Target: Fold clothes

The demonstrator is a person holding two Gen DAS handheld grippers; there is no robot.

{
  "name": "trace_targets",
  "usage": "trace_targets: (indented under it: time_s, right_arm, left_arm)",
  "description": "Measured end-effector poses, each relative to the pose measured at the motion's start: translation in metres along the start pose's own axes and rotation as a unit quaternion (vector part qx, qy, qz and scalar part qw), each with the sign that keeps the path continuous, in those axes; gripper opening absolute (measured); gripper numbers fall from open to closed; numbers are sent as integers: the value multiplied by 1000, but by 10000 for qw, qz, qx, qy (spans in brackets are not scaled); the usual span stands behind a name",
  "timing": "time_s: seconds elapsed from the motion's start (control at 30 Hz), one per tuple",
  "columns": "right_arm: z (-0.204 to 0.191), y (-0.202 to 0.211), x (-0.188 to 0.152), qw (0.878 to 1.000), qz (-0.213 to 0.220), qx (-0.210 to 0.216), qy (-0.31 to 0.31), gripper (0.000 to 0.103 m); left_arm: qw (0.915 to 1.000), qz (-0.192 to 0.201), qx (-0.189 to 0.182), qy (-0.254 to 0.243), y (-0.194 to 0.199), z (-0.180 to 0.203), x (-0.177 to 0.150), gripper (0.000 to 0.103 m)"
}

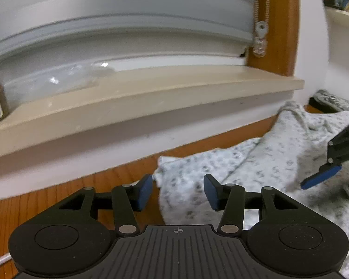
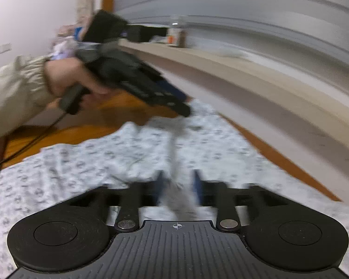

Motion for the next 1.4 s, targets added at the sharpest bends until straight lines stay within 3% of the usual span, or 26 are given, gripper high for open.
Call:
trace_targets:
  time_s: [0.03,0.13,0.23,0.4,0.53,0.63,0.7,0.8,0.9,0.97,1.1,1.13,1.17,1.23,1.27,1.33,1.4]
  right_arm:
    - [-5,-3,1,10000,12,78,50,57]
    - [-14,-17,0,9996,-153,124,196,52]
    - [-5,-16,1,9999,-102,121,-48,3]
    - [32,46,18,9955,472,-806,-187,2]
    - [85,124,17,9789,643,-1897,-391,2]
    - [131,185,1,9585,600,-2719,-613,2]
    - [157,219,-16,9438,473,-3177,-777,2]
    - [189,265,-47,9178,202,-3839,-996,2]
    - [210,305,-73,8859,-62,-4496,-1145,1]
    - [225,336,-89,8488,-91,-5077,-1471,1]
    - [246,382,-124,7628,-275,-6088,-2163,2]
    - [250,384,-134,7469,-483,-6223,-2291,4]
    - [251,383,-143,7396,-644,-6265,-2374,6]
    - [251,378,-155,7353,-816,-6271,-2437,13]
    - [249,373,-157,7413,-813,-6204,-2426,18]
    - [244,356,-155,7553,-830,-6058,-2358,25]
    - [239,334,-147,7823,-681,-5772,-2242,29]
  left_arm:
    - [10000,-11,9,41,-2,-3,0,53]
    - [9998,-22,-40,210,-8,-13,2,53]
    - [9993,-6,-235,307,-13,-14,6,55]
    - [9995,92,-213,202,-25,-10,13,55]
    - [10000,64,-49,56,-34,-7,13,53]
    - [9998,97,125,-73,-38,-7,11,35]
    - [9997,154,163,-65,-39,-8,10,18]
    - [9990,396,177,89,-33,-12,14,8]
    - [9977,599,227,211,-26,-16,16,7]
    - [9975,602,269,258,-25,-19,16,7]
    - [9979,516,303,260,-27,-19,13,7]
    - [9981,479,299,255,-28,-19,12,7]
    - [9983,442,294,251,-29,-19,11,8]
    - [9986,390,285,234,-30,-19,12,8]
    - [9986,383,282,232,-30,-19,12,10]
    - [9986,362,286,258,-32,-20,12,12]
    - [9986,362,241,313,-33,-21,12,12]
Point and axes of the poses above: each gripper's, at about its wrist camera, not at the fingertips, and y roughly against the way its jaws point, z to its right, x to its top, the point moved 7 cm from there along -y, roughly the way its jaws point, and after that the axes turned 7 degrees about y, right-handed, at the moved point
